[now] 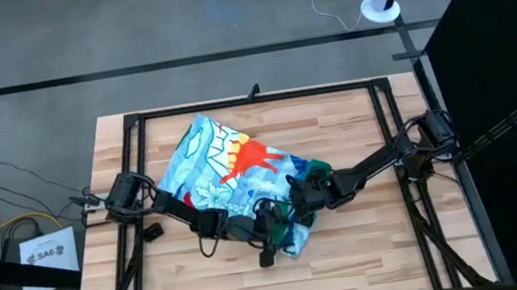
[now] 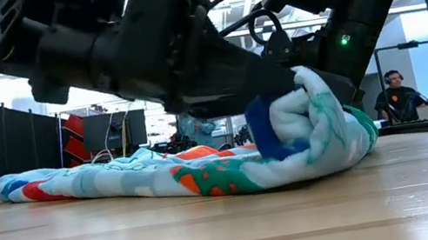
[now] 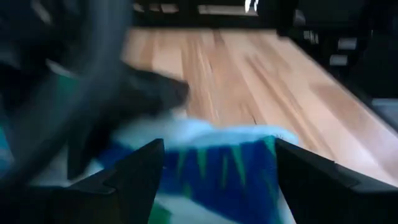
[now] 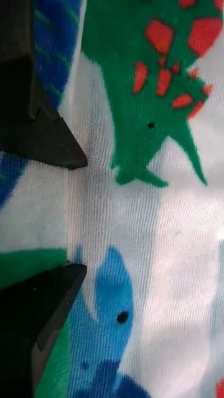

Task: Roll towel
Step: Roll the multicolor dinosaur print towel

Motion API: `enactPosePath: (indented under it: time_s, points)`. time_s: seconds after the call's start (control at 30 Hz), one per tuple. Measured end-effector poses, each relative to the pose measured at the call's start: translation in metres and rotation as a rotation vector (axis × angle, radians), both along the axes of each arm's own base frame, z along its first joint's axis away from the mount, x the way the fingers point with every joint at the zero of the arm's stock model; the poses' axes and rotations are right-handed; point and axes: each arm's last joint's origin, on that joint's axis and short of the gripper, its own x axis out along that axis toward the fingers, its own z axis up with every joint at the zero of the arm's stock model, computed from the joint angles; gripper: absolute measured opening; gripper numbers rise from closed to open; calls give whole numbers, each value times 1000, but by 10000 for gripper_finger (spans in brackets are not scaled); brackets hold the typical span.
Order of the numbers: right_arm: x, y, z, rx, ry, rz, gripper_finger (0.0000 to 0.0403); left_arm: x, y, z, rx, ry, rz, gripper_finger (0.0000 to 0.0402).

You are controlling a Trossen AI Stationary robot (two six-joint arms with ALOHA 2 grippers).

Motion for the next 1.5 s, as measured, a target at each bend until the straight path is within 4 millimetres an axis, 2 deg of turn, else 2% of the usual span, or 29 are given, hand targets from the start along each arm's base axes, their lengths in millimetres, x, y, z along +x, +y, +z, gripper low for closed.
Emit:
enactPosePath:
  time_s: [0.1,0.33,0.43,0.53,0.73,0.9,1.07,1.23,1.5]
  points:
    - [0,0,0,0,-1,0,259,0,-1,-1,0,11,-26,240]
    - [0,0,0,1,-1,0,259,3,-8,5,-45,-14,-149,115]
    - [0,0,0,1,-1,0,259,4,-8,8,-39,-20,-152,83]
    - [0,0,0,2,-1,1,259,8,3,9,-1,-27,-93,60]
    - [0,0,0,6,-3,-5,259,13,20,6,-4,-13,-50,32]
    - [0,0,0,6,-3,-5,259,16,8,-19,-42,45,-116,14]
    - [0,0,0,11,-4,-4,259,27,-8,-34,-41,51,-137,4]
    - [-2,-2,7,20,4,-2,259,29,-10,-41,-56,80,-137,1]
    - [-14,-20,15,-17,118,-28,259,27,-9,-47,-64,151,-112,1]
